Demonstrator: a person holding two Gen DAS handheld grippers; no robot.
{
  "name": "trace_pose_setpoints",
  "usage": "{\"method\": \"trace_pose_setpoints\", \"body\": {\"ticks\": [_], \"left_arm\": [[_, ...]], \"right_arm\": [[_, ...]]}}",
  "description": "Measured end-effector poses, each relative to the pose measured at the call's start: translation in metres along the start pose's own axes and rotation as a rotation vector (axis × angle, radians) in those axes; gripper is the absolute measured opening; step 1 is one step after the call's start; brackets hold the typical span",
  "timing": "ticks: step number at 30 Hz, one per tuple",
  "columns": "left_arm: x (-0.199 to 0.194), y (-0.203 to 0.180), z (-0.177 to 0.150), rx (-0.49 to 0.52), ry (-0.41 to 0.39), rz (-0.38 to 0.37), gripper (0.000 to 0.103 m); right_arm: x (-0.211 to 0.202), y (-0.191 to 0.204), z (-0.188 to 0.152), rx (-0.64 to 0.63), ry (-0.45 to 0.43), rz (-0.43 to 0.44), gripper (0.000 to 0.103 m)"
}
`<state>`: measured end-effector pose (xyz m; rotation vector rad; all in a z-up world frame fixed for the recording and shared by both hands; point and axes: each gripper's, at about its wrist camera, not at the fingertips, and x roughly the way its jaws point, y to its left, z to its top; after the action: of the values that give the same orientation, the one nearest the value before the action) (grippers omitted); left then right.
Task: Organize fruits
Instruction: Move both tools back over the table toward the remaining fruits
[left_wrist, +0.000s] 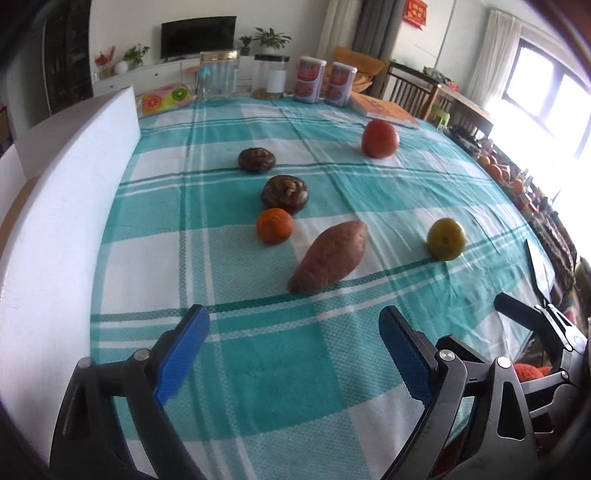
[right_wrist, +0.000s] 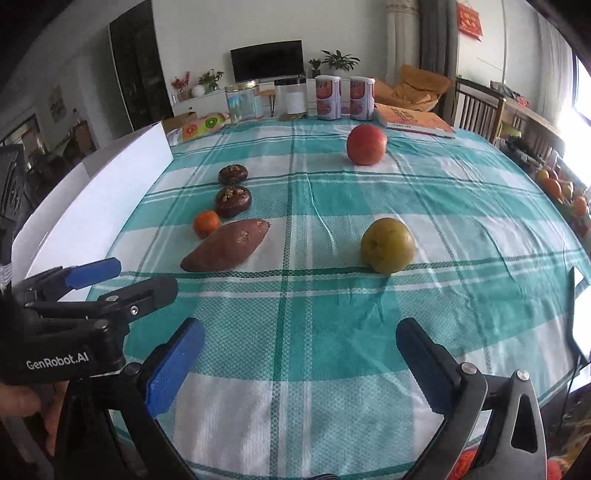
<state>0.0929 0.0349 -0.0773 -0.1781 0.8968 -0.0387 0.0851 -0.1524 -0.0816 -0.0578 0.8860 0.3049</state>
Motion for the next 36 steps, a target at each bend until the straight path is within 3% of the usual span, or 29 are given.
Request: {"method": "trace_pose_setpoints", "body": {"ticks": [2, 4, 10, 12, 15, 20, 36], "left_arm": [[0.006, 0.009, 0.0, -0.023, -0.011, 0.023, 0.094], [0.011, 0.015, -0.001, -0.032, -0.014, 0.039, 0.094], [0.031, 0.017, -0.007, -0.013, 0.004, 0.065, 0.094], [0.04, 0.016, -0.011, 0.011, 0.035, 0.093, 0.094], [0.042, 0.007, -0.017, 0.08, 0.018, 0.148, 0.096], [0.045, 0.008, -0.014, 0.085, 0.032, 0.144, 0.101], [0.045, 0.008, -0.014, 0.085, 0.033, 0.145, 0.102]], "right_arm": [[-0.003, -0.01, 0.003, 0.054, -0.037, 0.012, 0.103], [-0.006, -0.02, 0.002, 0.102, -0.068, -0.04, 0.103], [0.0, -0.057, -0.005, 0.282, -0.038, -0.062, 0.103], [0.004, -0.06, -0.005, 0.293, -0.019, -0.06, 0.103], [0.012, -0.061, -0.004, 0.29, 0.01, -0.053, 0.103], [0.019, -0.067, -0.006, 0.324, 0.033, -0.025, 0.103], [0.02, -0.077, -0.009, 0.385, 0.039, 0.003, 0.103]]}}
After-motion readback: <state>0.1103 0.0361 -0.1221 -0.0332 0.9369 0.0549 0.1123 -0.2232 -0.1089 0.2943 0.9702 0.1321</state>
